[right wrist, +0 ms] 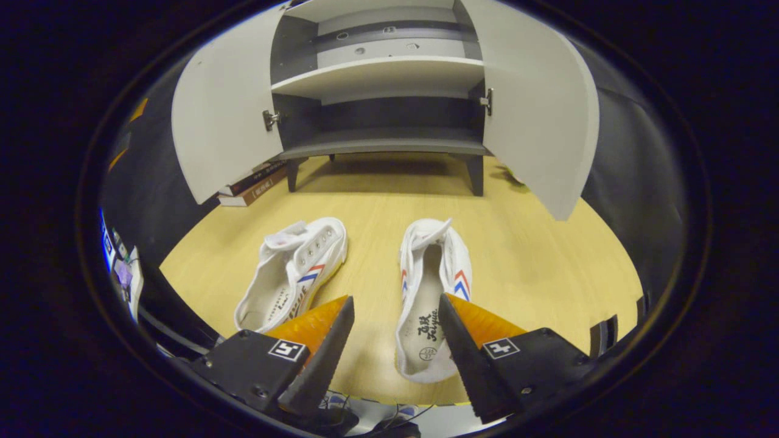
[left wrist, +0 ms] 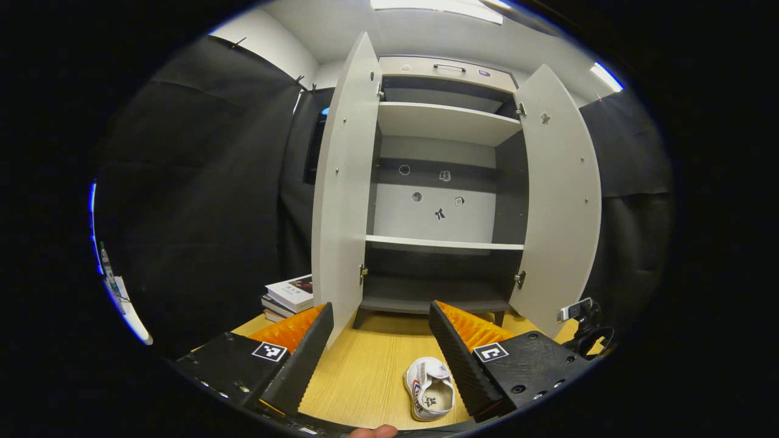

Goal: Grab one shoe with the right hand and put it into the shoe cabinet, grab the other shoe with the left hand and put it into the shoe cabinet; then close the right door with the right hand and the left door with the left hand.

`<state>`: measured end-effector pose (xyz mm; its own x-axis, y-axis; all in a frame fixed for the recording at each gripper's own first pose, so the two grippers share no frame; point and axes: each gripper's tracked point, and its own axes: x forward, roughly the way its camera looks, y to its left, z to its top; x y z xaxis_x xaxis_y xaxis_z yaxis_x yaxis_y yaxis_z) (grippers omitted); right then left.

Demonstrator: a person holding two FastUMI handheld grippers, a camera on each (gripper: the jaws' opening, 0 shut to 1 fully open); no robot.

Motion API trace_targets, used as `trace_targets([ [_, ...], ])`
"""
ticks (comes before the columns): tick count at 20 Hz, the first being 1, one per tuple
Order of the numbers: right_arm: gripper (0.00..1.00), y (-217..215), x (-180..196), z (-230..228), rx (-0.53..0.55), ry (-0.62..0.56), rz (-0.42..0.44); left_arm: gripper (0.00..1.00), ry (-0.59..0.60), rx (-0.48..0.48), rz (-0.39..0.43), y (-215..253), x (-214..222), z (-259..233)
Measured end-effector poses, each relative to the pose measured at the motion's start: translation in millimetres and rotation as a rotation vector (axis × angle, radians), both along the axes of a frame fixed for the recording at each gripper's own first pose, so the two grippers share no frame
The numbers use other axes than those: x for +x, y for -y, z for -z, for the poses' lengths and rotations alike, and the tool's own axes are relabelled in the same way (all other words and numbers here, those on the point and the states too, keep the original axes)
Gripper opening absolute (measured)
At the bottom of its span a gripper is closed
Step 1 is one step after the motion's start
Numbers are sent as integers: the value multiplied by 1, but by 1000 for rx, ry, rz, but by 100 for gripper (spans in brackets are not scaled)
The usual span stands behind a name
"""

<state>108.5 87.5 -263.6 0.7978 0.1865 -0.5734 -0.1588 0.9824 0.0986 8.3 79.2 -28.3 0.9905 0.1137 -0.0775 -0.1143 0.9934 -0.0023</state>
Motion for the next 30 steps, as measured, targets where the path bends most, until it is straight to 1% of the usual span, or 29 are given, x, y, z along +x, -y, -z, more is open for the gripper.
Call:
trace_targets([
  [1,88,-3,7,7,0,-12,-3,95,-4,0,-7,-4,1,2],
  [2,82,-5,12,12,-4,-24,-4,95,-9,0,-12,-8,3,3],
  [3,78,-7,20,17,-10,-34,-4,95,-14,-1,-16,-11,5,5],
  [4,71,-7,27,21,-17,-42,0,95,-19,-2,-20,-13,7,7],
  [5,67,-8,33,28,-25,-51,5,95,-23,-2,-25,-15,7,8],
  [7,57,-5,46,36,-45,-61,30,95,-29,-1,-33,-20,8,10],
  [8,39,-1,51,35,-54,-57,54,95,-32,-1,-37,-22,9,11],
  [9,29,0,54,34,-53,-53,67,95,-32,-1,-42,-24,9,11],
  [10,15,0,56,34,-48,-50,66,95,-29,-3,-44,-26,10,11],
  [13,11,3,58,35,-58,-22,50,95,-30,-12,-41,-26,11,14],
  [14,4,3,58,33,-65,-16,36,95,-31,-17,-37,-26,13,15],
  [16,4,6,60,22,-111,43,19,95,-36,-26,-26,-21,14,17],
  [18,4,9,58,-12,-135,125,6,95,-36,-26,-14,-18,16,18],
  [20,4,6,51,-53,-129,200,-4,95,-28,-30,1,-11,18,18],
  [24,3,-8,53,-159,-151,361,-58,95,0,-47,51,7,23,14],
  [27,3,-21,72,-238,-149,438,-93,95,16,-52,81,17,27,12],
  [28,3,-26,84,-262,-151,460,-110,95,21,-53,88,20,27,12],
  [30,4,-26,113,-302,-160,482,-103,95,23,-67,97,23,27,15],
])
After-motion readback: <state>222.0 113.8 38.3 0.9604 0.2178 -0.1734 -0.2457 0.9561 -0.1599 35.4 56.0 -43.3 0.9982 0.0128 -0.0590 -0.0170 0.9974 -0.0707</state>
